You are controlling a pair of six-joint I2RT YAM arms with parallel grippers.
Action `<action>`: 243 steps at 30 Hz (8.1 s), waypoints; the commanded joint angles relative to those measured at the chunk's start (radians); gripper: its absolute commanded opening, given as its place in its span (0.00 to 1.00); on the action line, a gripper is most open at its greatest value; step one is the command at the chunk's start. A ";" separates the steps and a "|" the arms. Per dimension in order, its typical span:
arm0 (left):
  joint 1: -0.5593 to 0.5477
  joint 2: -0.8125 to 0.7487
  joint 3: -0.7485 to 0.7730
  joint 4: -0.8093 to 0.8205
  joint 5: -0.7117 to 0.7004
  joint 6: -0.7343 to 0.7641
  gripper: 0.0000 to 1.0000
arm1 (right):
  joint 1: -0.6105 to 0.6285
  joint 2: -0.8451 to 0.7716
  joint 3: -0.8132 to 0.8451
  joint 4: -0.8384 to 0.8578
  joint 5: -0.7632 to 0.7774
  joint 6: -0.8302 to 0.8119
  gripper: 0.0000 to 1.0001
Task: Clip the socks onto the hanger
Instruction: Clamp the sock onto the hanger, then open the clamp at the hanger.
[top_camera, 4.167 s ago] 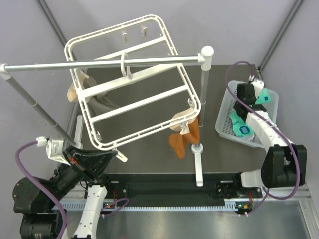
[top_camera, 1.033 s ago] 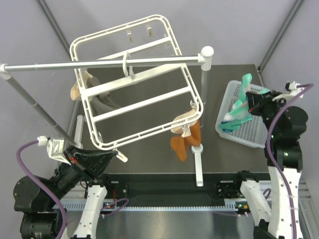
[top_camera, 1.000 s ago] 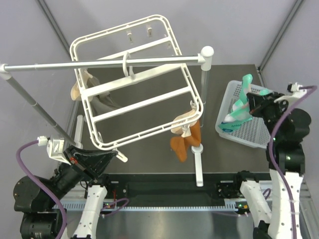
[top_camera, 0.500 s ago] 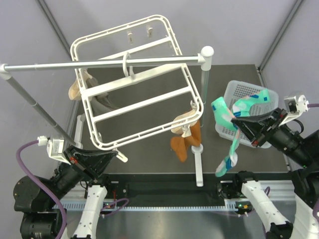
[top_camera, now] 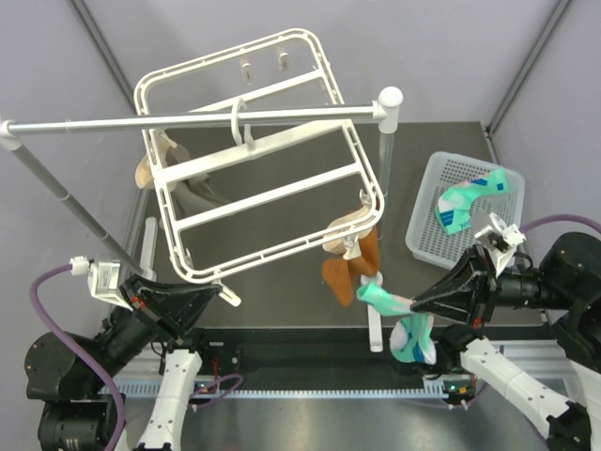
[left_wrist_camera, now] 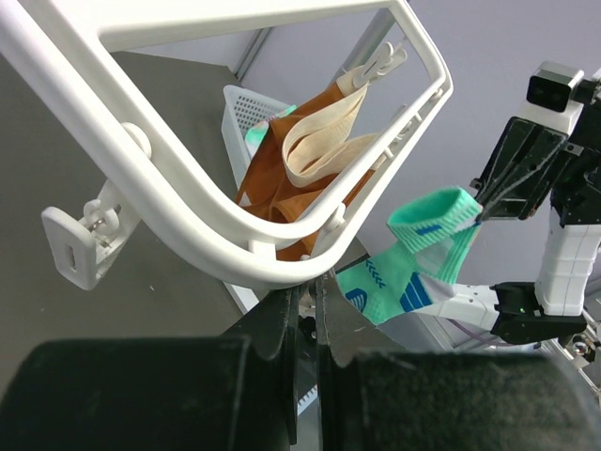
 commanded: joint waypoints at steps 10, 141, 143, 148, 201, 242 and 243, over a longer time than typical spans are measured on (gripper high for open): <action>-0.003 0.034 0.002 0.040 -0.010 -0.018 0.00 | 0.150 0.067 -0.144 0.396 -0.196 0.212 0.00; -0.002 -0.025 0.102 0.013 -0.170 0.109 0.67 | 1.007 0.302 -0.177 0.770 1.284 0.009 0.03; -0.002 -0.025 0.064 0.064 -0.130 0.079 0.67 | 1.007 0.297 -0.182 0.766 1.313 0.003 0.03; 0.000 -0.035 0.000 0.154 -0.061 0.053 0.66 | 1.002 0.285 -0.193 0.760 1.376 -0.037 0.04; -0.002 0.041 -0.116 0.358 0.237 -0.066 0.66 | 0.974 0.296 -0.150 0.698 1.444 -0.179 0.12; 0.012 0.030 -0.128 0.514 0.300 -0.259 0.37 | 0.985 0.326 -0.161 0.905 0.654 0.031 0.67; 0.014 0.029 -0.127 0.515 0.301 -0.262 0.37 | 0.993 0.354 -0.129 0.907 0.651 0.026 0.67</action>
